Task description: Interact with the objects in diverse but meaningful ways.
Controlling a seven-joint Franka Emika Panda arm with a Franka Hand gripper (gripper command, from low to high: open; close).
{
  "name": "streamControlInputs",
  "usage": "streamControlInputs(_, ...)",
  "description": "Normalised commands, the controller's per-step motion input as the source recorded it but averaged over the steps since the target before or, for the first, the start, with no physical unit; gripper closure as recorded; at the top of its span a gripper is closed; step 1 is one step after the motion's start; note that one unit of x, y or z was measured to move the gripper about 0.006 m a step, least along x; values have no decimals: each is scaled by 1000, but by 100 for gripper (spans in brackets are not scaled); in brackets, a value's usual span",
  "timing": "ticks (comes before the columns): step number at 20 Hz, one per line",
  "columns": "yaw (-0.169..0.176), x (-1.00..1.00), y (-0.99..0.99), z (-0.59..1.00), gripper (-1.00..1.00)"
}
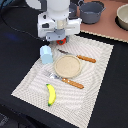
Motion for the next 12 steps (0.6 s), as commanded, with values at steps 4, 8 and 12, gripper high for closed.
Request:
streamControlInputs(4, 0, -37, 151, -15, 100)
streamControlInputs(8, -40, 0, 296, 702, 100)
streamControlInputs(12, -47, 0, 519, 1000, 100)
